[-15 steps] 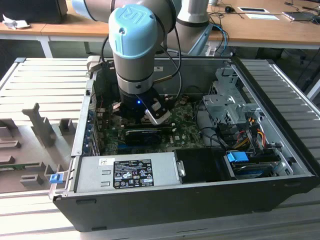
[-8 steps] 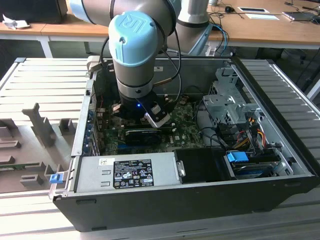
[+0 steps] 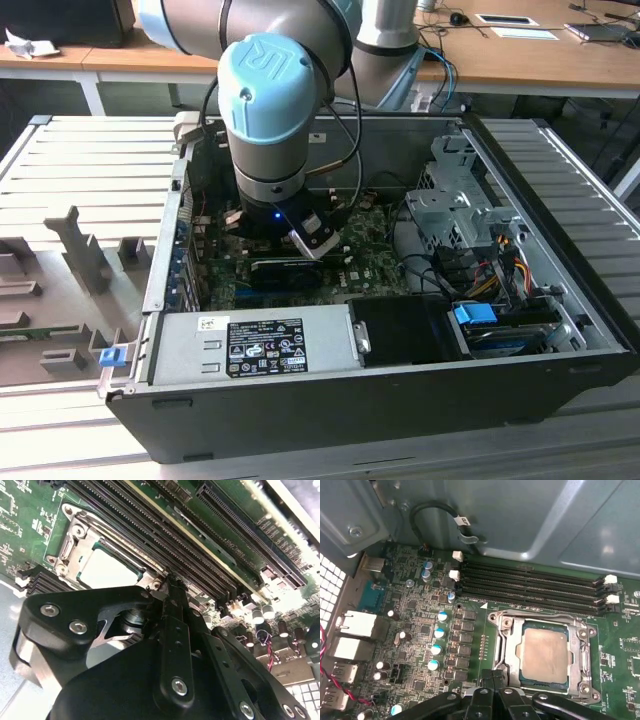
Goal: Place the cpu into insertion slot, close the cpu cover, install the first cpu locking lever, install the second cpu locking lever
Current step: 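Install the second cpu locking lever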
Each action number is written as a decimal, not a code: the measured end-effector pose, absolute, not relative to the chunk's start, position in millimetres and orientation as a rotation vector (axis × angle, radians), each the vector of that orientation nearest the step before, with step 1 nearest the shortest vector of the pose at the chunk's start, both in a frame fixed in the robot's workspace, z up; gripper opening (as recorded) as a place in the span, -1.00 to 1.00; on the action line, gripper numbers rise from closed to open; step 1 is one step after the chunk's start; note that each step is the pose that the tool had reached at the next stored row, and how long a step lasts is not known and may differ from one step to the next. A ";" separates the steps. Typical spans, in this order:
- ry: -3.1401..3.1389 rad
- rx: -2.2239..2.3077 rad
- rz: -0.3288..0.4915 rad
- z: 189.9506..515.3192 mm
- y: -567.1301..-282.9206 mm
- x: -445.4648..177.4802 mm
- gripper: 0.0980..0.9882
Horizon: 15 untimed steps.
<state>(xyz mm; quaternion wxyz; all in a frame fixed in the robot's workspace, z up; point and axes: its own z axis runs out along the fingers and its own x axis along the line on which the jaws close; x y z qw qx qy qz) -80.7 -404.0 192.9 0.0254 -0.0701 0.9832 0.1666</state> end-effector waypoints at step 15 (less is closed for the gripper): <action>3.040 -0.217 0.520 208.3 -406.9 -82.2 -0.98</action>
